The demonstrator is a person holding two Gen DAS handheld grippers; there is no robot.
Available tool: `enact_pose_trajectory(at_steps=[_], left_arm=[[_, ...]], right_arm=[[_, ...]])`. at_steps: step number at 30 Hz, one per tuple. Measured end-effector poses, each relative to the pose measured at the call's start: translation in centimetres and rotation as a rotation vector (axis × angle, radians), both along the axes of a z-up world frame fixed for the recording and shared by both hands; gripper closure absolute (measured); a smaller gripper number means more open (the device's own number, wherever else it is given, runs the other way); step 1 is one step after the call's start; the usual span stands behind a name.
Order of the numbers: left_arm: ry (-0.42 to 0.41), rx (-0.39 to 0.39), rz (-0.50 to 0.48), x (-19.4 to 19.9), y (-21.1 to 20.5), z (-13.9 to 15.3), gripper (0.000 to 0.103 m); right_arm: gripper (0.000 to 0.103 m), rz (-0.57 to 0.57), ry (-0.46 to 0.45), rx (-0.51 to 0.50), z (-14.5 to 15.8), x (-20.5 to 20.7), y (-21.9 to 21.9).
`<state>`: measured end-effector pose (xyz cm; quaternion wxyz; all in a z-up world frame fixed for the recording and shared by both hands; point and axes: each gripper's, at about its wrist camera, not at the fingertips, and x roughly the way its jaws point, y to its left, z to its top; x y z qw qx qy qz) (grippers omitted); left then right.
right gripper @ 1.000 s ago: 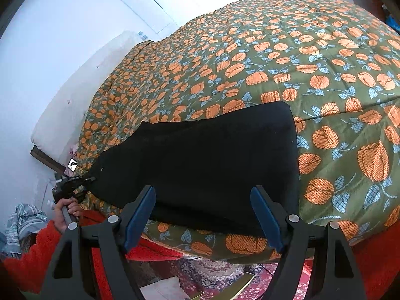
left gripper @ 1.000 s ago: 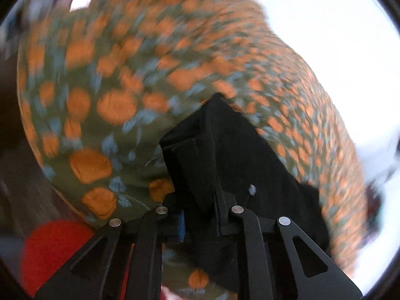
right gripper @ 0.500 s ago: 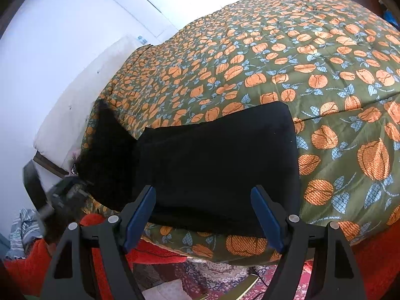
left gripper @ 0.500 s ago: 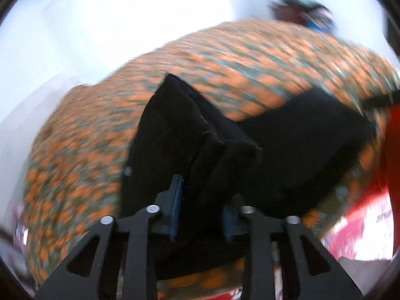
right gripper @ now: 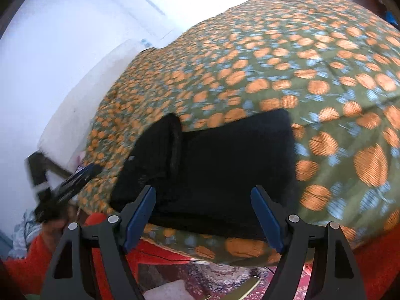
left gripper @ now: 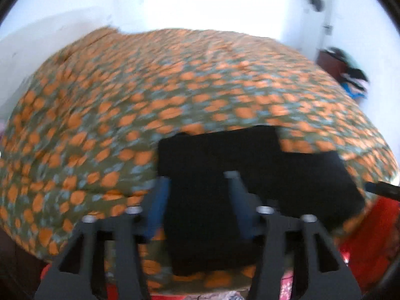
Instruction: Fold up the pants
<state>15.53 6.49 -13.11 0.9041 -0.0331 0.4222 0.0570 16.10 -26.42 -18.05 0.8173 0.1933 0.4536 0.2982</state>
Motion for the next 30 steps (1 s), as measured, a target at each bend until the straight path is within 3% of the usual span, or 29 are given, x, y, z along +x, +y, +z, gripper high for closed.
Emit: enact_pose_trajectory(at_steps=[1, 5, 8, 16, 28, 30], left_arm=[[0.031, 0.007, 0.013, 0.5, 0.5, -1.2, 0.082], [0.131, 0.054, -0.030, 0.7, -1.1, -5.4, 0.092], [0.137, 0.132, -0.033, 0.2, -2.6, -6.2, 0.092], [0.143, 0.145, -0.021, 0.0, -2.6, -5.7, 0.092], [0.145, 0.129, -0.016, 0.1, -2.3, -5.6, 0.092], [0.128, 0.086, -0.009, -0.1, -1.7, -5.1, 0.085]], right_arm=[[0.025, 0.025, 0.000, 0.015, 0.3, 0.3, 0.6], [0.025, 0.191, 0.076, 0.072, -0.1, 2.1, 4.7], [0.025, 0.205, 0.098, 0.037, -1.3, 3.0, 7.3], [0.025, 0.202, 0.110, 0.001, -2.6, 1.9, 7.9], [0.025, 0.203, 0.112, 0.000, -2.8, 1.8, 8.1], [0.025, 0.201, 0.117, 0.016, -2.9, 2.0, 8.0]])
